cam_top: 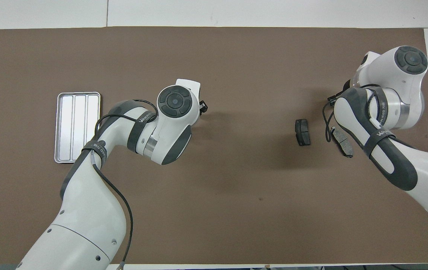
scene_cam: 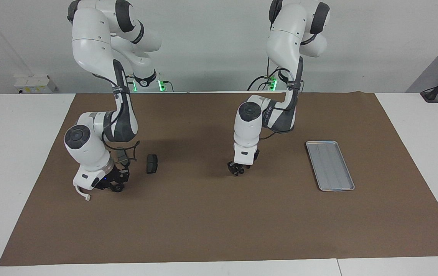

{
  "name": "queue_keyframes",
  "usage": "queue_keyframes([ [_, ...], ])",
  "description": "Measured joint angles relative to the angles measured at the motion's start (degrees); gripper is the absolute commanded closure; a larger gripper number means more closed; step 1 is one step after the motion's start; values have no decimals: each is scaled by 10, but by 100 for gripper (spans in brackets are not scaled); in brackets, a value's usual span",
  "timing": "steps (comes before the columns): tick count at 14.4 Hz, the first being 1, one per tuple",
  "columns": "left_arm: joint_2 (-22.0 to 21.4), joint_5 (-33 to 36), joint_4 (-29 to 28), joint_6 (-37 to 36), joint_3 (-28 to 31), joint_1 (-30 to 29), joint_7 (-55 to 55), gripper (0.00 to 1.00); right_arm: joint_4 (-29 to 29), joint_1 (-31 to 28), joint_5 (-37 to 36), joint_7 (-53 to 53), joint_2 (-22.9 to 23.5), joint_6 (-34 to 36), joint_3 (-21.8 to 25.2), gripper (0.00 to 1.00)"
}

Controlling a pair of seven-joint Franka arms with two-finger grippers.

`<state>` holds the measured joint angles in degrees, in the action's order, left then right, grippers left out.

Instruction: Place bearing gear from tray to pile

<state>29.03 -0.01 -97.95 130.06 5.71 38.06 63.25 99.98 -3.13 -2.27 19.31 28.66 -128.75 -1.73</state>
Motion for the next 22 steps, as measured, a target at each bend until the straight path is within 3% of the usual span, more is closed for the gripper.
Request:
queue_keyframes([
  [3, -44, 1, 12, -55, 4, -28, -3, 0, 0, 0, 0, -17, -2, 13, 0, 0],
  [8, -185, 4, 14, -230, 7, -132, -159, 0, -22, 10, 0, -55, -36, 33, -9, 0],
  [11, -261, 5, 13, -298, 8, -205, -270, 0, -91, 45, 0, -81, -41, 106, -12, 0],
  [13, -300, 4, 13, -342, 8, -247, -344, 0, -140, 90, 0, -156, -36, 171, -13, 0],
  [17, -348, 4, 8, -404, 8, -281, -426, 0, -194, 207, 0, -320, -12, 207, -14, 0],
  [22, -357, 4, -6, -403, 6, -313, -528, 0, -213, 315, -3, -469, 37, 190, -14, 0],
])
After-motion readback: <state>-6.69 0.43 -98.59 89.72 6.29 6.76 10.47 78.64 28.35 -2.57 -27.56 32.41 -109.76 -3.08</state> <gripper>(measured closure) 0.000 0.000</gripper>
